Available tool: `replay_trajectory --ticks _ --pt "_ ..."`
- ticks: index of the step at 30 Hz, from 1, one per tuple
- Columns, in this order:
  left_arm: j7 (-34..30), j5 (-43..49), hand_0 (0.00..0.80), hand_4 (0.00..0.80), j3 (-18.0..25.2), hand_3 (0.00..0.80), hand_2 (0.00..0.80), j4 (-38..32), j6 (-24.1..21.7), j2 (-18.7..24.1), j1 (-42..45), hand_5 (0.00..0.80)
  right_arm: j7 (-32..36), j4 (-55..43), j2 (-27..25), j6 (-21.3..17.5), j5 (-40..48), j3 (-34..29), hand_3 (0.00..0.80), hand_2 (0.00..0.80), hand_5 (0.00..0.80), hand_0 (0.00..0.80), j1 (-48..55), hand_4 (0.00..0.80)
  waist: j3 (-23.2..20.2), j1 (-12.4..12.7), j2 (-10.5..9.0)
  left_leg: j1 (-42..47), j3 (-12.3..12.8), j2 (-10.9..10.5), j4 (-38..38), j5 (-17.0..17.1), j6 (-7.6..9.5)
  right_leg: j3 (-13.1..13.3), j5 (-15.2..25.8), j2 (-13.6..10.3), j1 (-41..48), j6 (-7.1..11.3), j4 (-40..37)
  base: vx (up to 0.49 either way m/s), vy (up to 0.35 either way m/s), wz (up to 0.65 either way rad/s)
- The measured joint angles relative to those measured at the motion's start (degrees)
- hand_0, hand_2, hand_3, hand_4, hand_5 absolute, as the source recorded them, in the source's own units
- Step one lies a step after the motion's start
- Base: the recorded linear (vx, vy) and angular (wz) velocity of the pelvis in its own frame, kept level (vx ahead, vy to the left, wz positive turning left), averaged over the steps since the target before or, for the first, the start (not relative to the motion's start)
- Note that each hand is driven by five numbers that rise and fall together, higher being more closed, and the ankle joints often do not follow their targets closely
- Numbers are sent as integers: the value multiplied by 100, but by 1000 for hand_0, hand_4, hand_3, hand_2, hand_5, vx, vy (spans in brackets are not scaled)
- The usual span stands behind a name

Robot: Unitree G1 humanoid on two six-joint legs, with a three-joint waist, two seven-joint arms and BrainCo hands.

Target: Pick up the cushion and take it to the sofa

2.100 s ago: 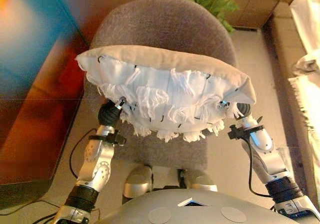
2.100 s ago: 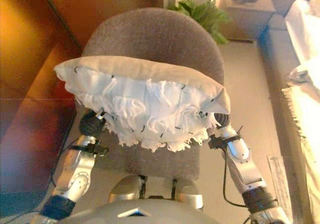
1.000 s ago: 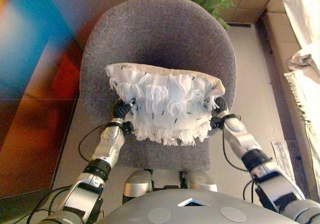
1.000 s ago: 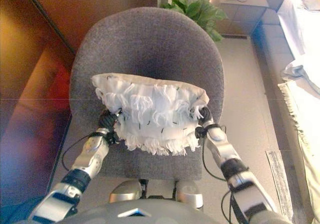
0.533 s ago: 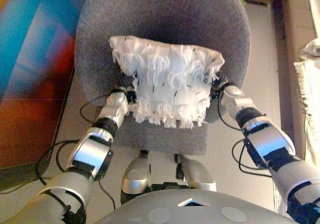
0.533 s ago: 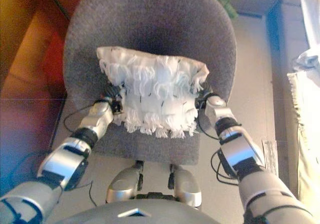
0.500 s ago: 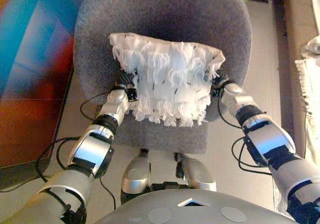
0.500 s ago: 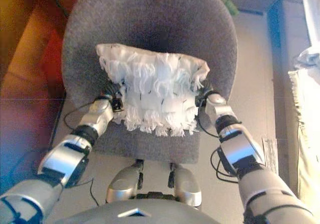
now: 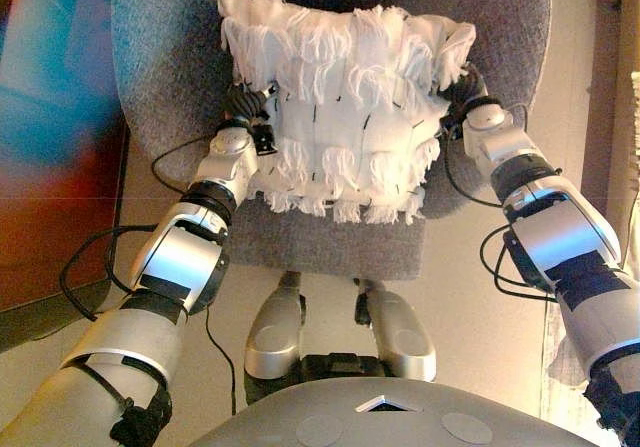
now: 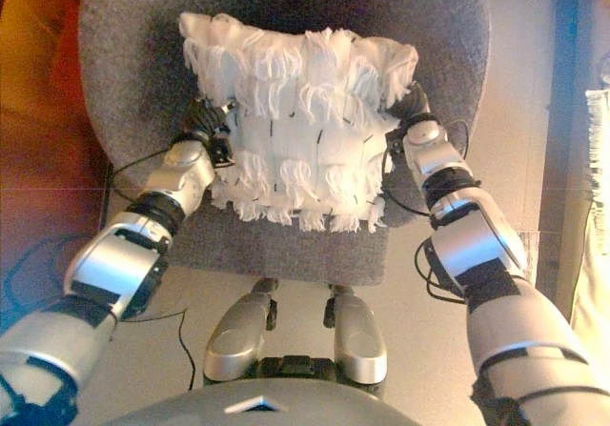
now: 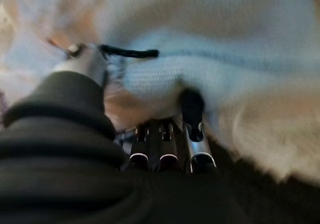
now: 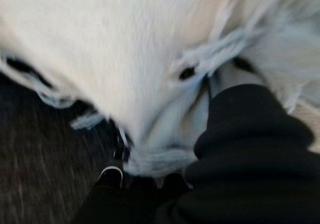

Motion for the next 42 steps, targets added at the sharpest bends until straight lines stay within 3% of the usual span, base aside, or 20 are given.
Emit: replay_trajectory --ticks 5,7,10,14,20,22,26,30,34,36,38,42 --pt "126 -224 0 0 46 0 0 -355 -160 479 17 0 -459 -842 -534 -240 -4 -30 0 0 0 0 25 0 31 -9 51 5 23 6 0 5 -1 3 1 8 -7 -1 0 41 46 -2" --pt "206 -337 0 0 196 0 0 -628 -257 740 103 0 -727 -1645 -928 -371 -72 -262 0 0 0 0 224 0 32 -26 51 22 89 4 -3 5 0 8 1 6 4 0 1 61 38 -2" --pt "268 -412 0 0 587 0 0 -1107 -443 1208 436 0 -1037 -2460 -1396 -534 -237 -848 0 0 0 0 588 0 32 -127 51 144 168 12 -7 4 3 4 -1 9 123 3 1 78 16 -2" --pt "317 -392 0 0 913 0 0 -1900 -666 1503 1078 0 -1243 -3151 -1798 -646 -534 -1648 0 0 0 0 1497 0 32 -133 51 396 298 28 -13 -47 6 8 -38 22 351 7 -1 84 -24 -6" --pt "568 -22 0 0 1954 0 0 -3251 -1157 1268 2616 0 -1710 -4255 -1642 -838 -1025 -3028 0 0 0 0 3386 0 3 -156 78 649 299 52 -16 -108 -29 33 -103 38 588 12 -4 75 -38 -4" --pt "568 -22 0 0 1954 0 0 -3251 -1157 1268 2616 0 -1710 -4255 -1642 -838 -1025 -3028 0 0 0 0 3386 0 3 -156 78 649 299 52 -16 -108 -29 33 -103 38 588 12 -4 10 -21 0" --pt "568 599 0 0 2309 0 0 -3840 -1359 634 4102 0 -1866 -4622 -829 -934 -1127 -3756 0 0 0 0 5025 0 -449 -122 152 777 300 90 -15 -146 -27 -2 -139 74 731 -39 -4 67 -76 4" --pt "121 756 0 0 2354 0 0 -3714 -1120 200 5172 0 -1629 -4463 -204 -725 -1136 -3768 0 0 0 0 6015 0 -821 -123 152 1096 302 111 -20 -253 -37 -6 -284 95 1044 -15 -22 8 -65 0" --pt "-313 979 0 0 2195 0 0 -2666 -748 -89 5910 0 -1342 -2810 363 -404 -1443 -3201 0 0 0 0 6794 0 -1241 -112 80 1308 301 144 -43 -366 -67 -34 -412 119 1261 -15 -29 -14 -77 2" --pt "-559 1222 0 0 2115 0 0 -1742 -478 -259 6047 0 -1064 -1591 570 -224 -1438 -2907 0 0 0 0 6872 0 -1385 -98 58 1365 297 149 -43 -379 -71 -38 -422 123 1321 -19 -29 -2 -79 1" --pt "-757 1448 0 0 1937 0 0 -1107 -237 -355 6141 0 -748 -1156 756 -114 -1333 -2778 0 0 0 0 6960 0 -1430 -108 30 1399 291 159 -46 -401 -48 -66 -427 121 1355 -27 -31 -2 -50 -1" --pt "-930 1693 0 0 1679 0 0 848 300 -687 5991 0 75 289 1356 156 -1032 -2396 0 0 0 0 6902 0 -1825 -112 -68 1418 298 203 -48 -420 -71 -95 -467 144 1365 -89 -23 0 -23 -4"
